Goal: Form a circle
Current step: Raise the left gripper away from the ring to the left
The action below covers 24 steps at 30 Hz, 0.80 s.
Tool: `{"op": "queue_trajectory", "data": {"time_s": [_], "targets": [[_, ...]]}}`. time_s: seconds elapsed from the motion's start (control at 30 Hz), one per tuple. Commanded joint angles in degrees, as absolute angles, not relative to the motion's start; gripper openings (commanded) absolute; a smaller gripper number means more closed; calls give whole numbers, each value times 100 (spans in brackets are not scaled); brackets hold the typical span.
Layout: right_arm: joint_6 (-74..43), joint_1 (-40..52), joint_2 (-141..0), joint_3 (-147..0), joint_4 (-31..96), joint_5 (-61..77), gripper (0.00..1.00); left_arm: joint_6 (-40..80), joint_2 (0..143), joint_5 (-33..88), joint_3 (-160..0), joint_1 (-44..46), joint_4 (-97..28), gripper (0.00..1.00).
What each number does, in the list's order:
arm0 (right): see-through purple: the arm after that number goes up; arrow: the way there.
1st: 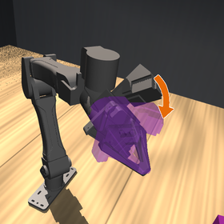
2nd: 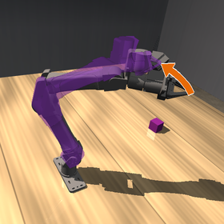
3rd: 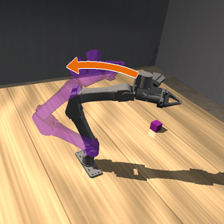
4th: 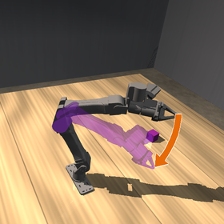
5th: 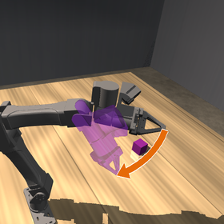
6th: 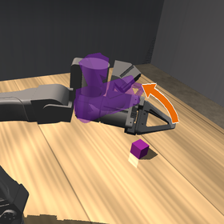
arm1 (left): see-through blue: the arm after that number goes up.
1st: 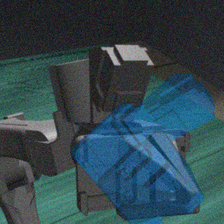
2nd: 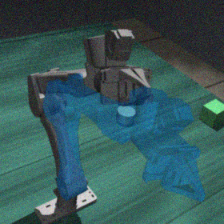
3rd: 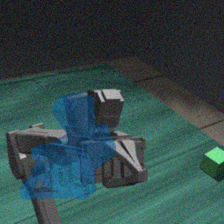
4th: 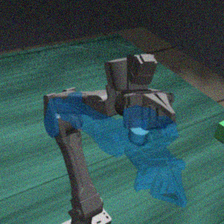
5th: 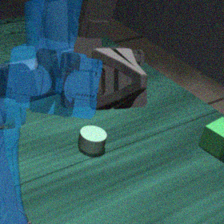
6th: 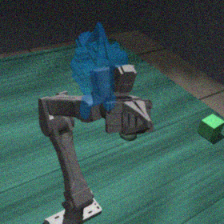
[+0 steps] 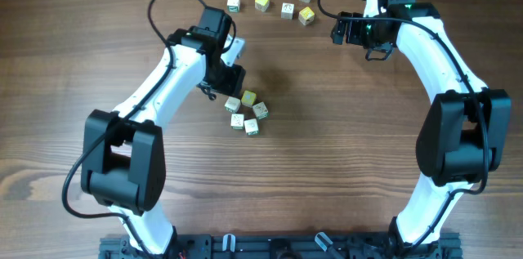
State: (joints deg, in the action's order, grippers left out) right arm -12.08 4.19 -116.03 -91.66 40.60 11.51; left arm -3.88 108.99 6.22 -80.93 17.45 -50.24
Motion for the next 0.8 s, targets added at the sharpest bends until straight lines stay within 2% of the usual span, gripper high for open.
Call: {"op": "queue_trajectory", "data": {"time_s": [0.0,0.07,0.27,0.5,0.77], "targets": [[-1205,401,-11459,-9233,4027,1092,100,926,10728,270,-8068,1380,-4707,57],[-1205,401,-11459,-9233,4027,1092,100,1382,10728,268,-8068,1129,-4766,59],[-1203,399,-11459,-9233,4027,1092,100,1446,10728,270,-8068,685,-5061,60],[-1203,401,-11459,-9233,4027,1092,100,1931,10748,196,-8068,298,-4812,61],[-1203,401,-11459,-9233,4027,1092,100,2018,10759,-89,-8066,-576,-4779,64]]}}
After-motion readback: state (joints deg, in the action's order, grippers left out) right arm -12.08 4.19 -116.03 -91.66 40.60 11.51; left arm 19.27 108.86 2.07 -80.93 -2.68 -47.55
